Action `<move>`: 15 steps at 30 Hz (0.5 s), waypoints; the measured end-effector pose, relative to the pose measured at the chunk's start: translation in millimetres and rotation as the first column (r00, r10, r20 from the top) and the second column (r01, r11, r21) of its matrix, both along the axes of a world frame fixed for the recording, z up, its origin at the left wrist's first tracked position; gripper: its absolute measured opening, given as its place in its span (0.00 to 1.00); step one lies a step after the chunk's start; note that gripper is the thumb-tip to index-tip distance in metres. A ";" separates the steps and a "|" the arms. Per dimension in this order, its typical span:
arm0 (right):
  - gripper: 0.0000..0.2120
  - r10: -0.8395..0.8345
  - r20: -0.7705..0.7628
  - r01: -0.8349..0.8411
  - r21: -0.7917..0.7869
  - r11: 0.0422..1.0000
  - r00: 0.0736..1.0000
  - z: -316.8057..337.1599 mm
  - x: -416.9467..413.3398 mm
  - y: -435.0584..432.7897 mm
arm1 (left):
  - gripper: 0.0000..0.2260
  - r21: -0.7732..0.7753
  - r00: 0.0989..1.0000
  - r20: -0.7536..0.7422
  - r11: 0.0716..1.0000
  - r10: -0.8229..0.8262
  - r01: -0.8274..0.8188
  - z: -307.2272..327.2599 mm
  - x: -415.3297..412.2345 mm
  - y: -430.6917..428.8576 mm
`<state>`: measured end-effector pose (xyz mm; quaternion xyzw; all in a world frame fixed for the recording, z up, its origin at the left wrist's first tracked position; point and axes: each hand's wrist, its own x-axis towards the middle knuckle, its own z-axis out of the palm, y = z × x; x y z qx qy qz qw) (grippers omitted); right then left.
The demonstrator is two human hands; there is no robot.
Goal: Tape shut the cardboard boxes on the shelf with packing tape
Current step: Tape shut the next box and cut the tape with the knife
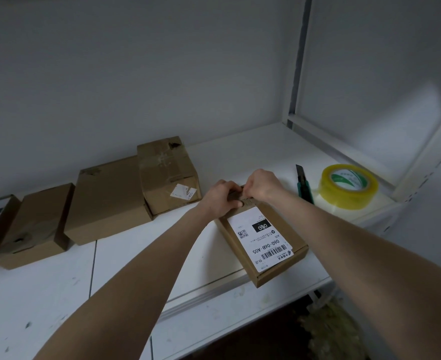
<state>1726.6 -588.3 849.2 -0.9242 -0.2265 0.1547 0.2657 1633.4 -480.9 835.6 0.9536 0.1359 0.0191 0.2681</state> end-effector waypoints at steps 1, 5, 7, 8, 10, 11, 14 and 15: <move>0.08 0.002 0.017 -0.002 -0.007 1.000 1.000 0.0 -1.2 -0.2 | 0.20 0.000 1.000 -0.002 1.000 -0.002 0.002 -0.3 0.1 0.3; 0.07 0.008 0.065 -0.007 -0.017 1.000 0.998 -0.6 -4.0 -1.2 | 0.20 0.006 1.000 -0.001 1.000 -0.003 0.003 -0.5 -0.2 0.6; 0.07 0.013 0.088 -0.012 -0.011 1.000 0.996 -1.2 -5.5 -2.4 | 0.20 0.004 1.000 0.003 1.000 0.003 -0.003 -0.5 0.2 0.9; 0.07 0.012 0.097 -0.011 -0.008 1.000 0.995 -1.8 -5.9 -2.8 | 0.20 0.005 1.000 0.004 1.000 0.005 -0.005 -0.4 0.2 0.6; 0.08 0.016 0.099 -0.016 -0.003 1.000 0.995 -2.4 -7.2 -3.4 | 0.19 0.019 1.000 0.008 1.000 0.001 -0.001 0.2 -0.2 0.0; 0.08 0.022 0.094 -0.022 0.000 1.000 0.995 -2.3 -7.7 -3.9 | 0.19 0.032 1.000 0.011 0.999 -0.006 0.006 0.6 -0.5 -0.1; 0.08 -0.007 0.055 0.004 0.060 0.998 0.998 -1.3 -5.2 -7.7 | 0.19 0.071 1.000 0.014 0.997 -0.015 0.013 2.5 -5.3 1.4; 0.08 -0.034 0.039 0.030 0.096 0.995 0.999 0.3 -3.8 -11.1 | 0.18 0.082 1.000 0.031 0.997 0.004 -0.007 3.3 -8.1 3.2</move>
